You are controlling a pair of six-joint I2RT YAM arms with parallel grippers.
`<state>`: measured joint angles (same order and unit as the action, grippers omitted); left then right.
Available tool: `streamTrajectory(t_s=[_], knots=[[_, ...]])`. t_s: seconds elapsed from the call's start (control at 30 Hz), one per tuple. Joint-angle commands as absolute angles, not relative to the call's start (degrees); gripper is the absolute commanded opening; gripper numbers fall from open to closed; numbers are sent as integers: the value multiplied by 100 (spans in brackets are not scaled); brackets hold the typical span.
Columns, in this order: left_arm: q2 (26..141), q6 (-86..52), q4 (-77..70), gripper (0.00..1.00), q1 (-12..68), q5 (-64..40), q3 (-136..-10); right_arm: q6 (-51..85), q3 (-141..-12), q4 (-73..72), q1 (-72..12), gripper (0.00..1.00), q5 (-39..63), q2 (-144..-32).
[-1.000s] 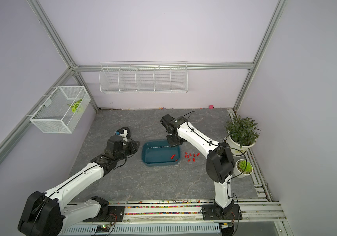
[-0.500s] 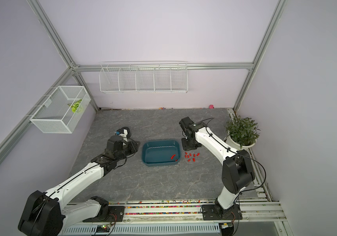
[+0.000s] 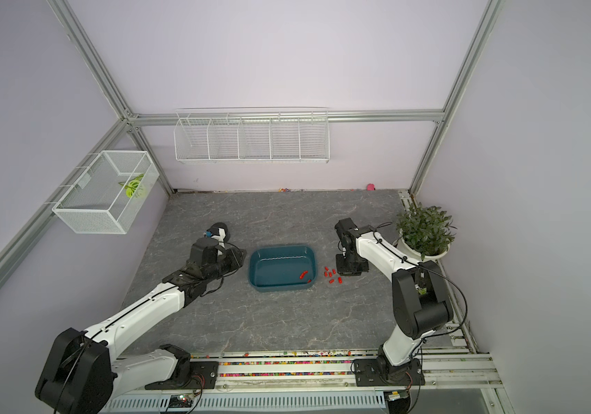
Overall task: Take the screw protection sleeves out of the storage box
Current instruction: Place the screw protection sleeve at the center of the board.
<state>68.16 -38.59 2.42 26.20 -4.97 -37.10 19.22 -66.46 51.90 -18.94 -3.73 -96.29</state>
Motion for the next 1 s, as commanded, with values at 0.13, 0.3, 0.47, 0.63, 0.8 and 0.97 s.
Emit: streamTrajectory(t_s=[0.13,0.3,0.47,0.63,0.8,0.97], knots=[[6844,-3879,299,29,2593,-496,-3797,1837,-6462,4910,-1889,16,-337,-9940],[6861,-3876,320,29,2597,-516,-3814,1823,-6458,4821,-1887,19,-262,-10032],[6878,-3876,334,29,2593,-538,-3828,1815,-6438,4748,-1886,22,-168,-10106],[6902,-3874,342,29,2593,-546,-3850,1797,-6526,4805,-1904,23,-32,-9851],[6971,-3872,350,29,2597,-555,-3881,1814,-6980,5117,-2162,26,194,-9394],[6997,-3873,360,29,2593,-559,-3903,1883,-7451,5184,-2514,31,469,-9564]])
